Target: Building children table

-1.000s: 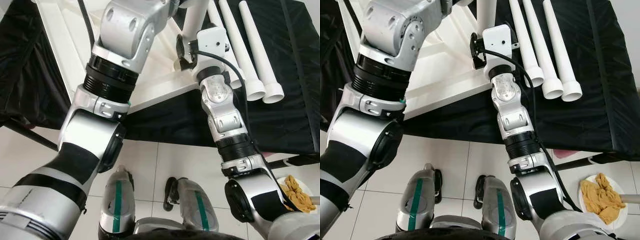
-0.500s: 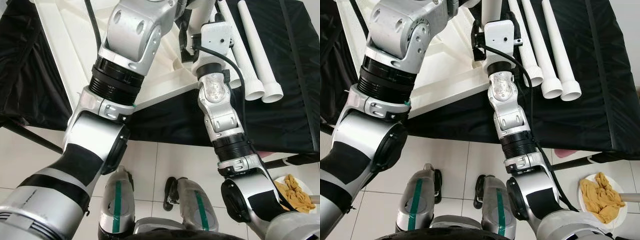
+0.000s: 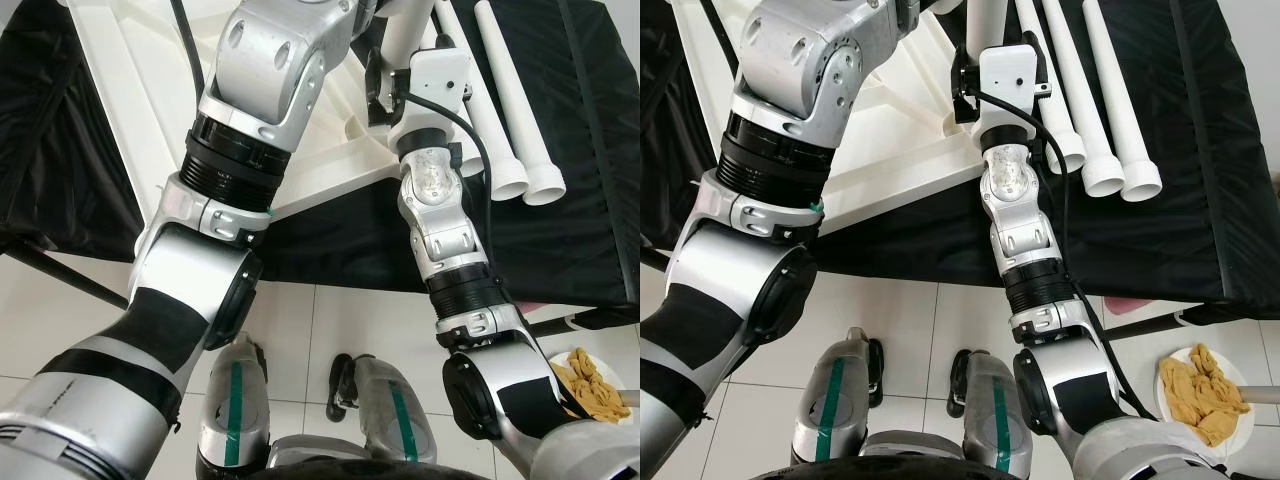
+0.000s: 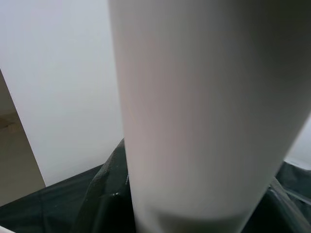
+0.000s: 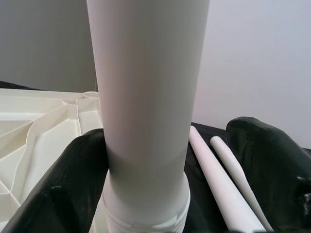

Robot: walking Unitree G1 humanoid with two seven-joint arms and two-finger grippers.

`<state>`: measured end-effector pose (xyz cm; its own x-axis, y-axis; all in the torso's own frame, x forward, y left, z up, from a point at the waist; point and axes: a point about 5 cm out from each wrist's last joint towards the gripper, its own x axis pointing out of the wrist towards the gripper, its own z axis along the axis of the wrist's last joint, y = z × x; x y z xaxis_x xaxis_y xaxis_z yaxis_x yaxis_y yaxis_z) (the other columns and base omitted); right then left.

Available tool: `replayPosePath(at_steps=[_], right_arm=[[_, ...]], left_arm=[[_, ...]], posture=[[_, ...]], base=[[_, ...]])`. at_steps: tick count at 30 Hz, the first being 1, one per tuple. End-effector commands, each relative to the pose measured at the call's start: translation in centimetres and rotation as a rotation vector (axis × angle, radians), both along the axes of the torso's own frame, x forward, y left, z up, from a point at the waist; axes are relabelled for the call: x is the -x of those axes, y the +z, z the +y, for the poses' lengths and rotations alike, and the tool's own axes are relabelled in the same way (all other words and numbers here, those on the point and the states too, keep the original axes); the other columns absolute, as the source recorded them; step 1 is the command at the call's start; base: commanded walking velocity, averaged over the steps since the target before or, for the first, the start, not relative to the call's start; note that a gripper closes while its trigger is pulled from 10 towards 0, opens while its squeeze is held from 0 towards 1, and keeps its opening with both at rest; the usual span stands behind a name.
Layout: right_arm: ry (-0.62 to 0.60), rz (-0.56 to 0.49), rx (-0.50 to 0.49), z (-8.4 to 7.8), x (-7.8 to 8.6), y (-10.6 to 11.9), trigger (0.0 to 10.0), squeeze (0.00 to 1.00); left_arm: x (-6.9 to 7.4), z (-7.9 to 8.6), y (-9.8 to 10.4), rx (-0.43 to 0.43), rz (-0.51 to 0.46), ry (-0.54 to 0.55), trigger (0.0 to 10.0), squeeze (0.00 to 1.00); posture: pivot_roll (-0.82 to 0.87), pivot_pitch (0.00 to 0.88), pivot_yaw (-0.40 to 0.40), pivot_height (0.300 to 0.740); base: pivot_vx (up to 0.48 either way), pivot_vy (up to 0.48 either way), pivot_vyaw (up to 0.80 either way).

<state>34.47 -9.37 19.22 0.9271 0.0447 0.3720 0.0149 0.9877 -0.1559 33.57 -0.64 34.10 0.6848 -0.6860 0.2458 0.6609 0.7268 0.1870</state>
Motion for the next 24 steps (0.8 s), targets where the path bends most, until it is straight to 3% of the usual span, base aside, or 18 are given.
replayPosePath(at_steps=[1,7,8,11,12,13,18,19,20,24], right_arm=[[-0.017,-0.011,-0.023,-0.5,-0.4,0.2,10.0,0.00],[-0.002,-0.030,-0.036,-0.4,-1.0,0.6,9.9,0.00],[-0.002,-0.036,-0.034,-0.4,-1.0,0.7,9.1,0.00],[-0.002,-0.042,-0.036,-0.5,-1.2,0.8,9.0,0.00],[-0.001,-0.047,-0.036,-0.5,-1.3,0.8,8.5,0.00],[0.000,-0.049,-0.035,-0.5,-1.4,0.8,5.3,0.00],[0.003,-0.054,-0.031,-0.5,-1.5,0.7,3.9,0.00],[0.004,-0.056,-0.027,-0.5,-1.6,0.7,1.9,0.00],[0.008,-0.056,-0.026,-0.5,-1.5,0.6,0.5,0.00],[0.013,-0.057,-0.022,-0.5,-1.5,0.4,0.0,0.00]], left_arm=[[0.4,-0.1,1.3,0.027,-0.046,0.053,10.0,0.00],[0.4,-0.2,1.3,0.022,-0.051,0.048,10.0,0.00],[0.5,-0.2,1.3,0.020,-0.052,0.046,10.0,0.00],[0.5,-0.3,1.3,0.019,-0.052,0.043,10.0,0.00],[0.5,-0.3,1.3,0.019,-0.052,0.040,10.0,0.00],[0.5,-0.3,1.4,0.019,-0.054,0.037,10.0,0.00],[0.5,-0.4,1.5,0.018,-0.056,0.035,10.0,0.00],[0.5,-0.4,1.5,0.018,-0.057,0.035,10.0,0.00],[0.5,-0.4,1.5,0.018,-0.058,0.036,10.0,0.00],[0.4,-0.4,1.6,0.016,-0.059,0.037,10.0,0.00]], posture=[[0.11,0.012,-0.068,0.740],[0.11,0.005,-0.068,0.740],[0.11,0.005,-0.068,0.740],[0.12,0.000,-0.066,0.740],[0.12,0.000,-0.066,0.740],[0.12,0.000,-0.062,0.740],[0.12,0.000,-0.060,0.740],[0.12,0.000,-0.060,0.740],[0.12,0.000,-0.060,0.740],[0.12,0.000,-0.060,0.740]], base=[[0.000,0.000,0.00],[0.000,0.000,0.00],[0.000,0.000,0.00],[0.000,0.000,0.00],[0.000,0.000,0.00],[0.000,0.000,0.00],[0.000,0.000,0.00],[0.000,0.000,0.00],[0.000,0.000,0.00],[0.000,0.000,0.00]])
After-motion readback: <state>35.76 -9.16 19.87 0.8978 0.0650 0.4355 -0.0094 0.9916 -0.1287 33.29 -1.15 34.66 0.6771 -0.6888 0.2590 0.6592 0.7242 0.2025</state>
